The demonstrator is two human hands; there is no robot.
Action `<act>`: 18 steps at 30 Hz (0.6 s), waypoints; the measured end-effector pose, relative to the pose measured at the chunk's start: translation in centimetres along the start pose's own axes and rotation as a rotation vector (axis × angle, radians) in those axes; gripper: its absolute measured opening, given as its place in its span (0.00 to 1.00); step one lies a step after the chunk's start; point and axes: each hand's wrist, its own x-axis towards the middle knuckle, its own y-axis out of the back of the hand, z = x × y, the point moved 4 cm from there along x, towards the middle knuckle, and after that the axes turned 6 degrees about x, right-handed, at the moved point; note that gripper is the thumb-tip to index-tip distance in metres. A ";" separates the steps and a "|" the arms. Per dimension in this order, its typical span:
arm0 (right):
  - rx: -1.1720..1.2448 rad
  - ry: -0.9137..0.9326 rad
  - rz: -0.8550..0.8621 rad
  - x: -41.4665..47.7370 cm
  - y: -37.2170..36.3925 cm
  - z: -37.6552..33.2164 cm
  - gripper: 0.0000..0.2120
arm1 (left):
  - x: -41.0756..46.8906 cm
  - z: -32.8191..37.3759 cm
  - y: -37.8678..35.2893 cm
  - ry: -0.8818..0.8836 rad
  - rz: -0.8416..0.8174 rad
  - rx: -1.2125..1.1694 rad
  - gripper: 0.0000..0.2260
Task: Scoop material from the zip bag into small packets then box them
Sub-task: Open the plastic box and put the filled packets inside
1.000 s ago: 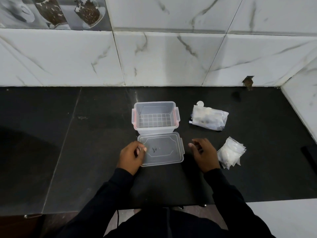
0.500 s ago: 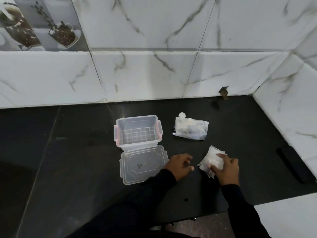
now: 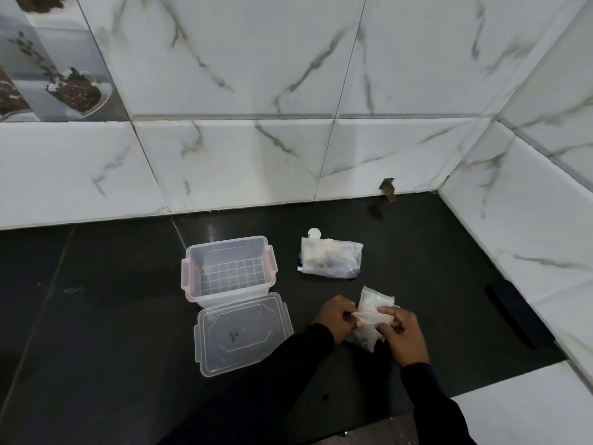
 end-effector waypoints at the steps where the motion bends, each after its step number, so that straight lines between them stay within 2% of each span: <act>1: -0.007 0.008 -0.018 0.1 -0.1 -0.3 0.14 | 0.2 0.3 0.2 0.003 0.012 -0.016 0.11; 4: -0.016 0.017 -0.029 0.8 -0.7 -0.3 0.13 | 1.0 1.2 0.4 -0.028 -0.023 -0.038 0.11; 7: 0.043 0.020 -0.010 1.1 -0.9 0.0 0.09 | 1.3 1.4 0.6 0.023 -0.050 -0.054 0.07; 12: 0.536 -0.114 0.011 0.5 -1.1 -1.3 0.12 | 0.5 -0.3 2.0 0.066 0.000 -0.210 0.05; 14: 0.722 -0.194 -0.052 0.4 -2.2 -2.8 0.09 | -0.5 -0.1 4.1 0.035 0.009 -0.253 0.05; 18: 0.711 -0.201 -0.242 0.9 -5.7 -6.9 0.09 | -2.4 0.4 10.5 -0.033 0.138 -0.272 0.07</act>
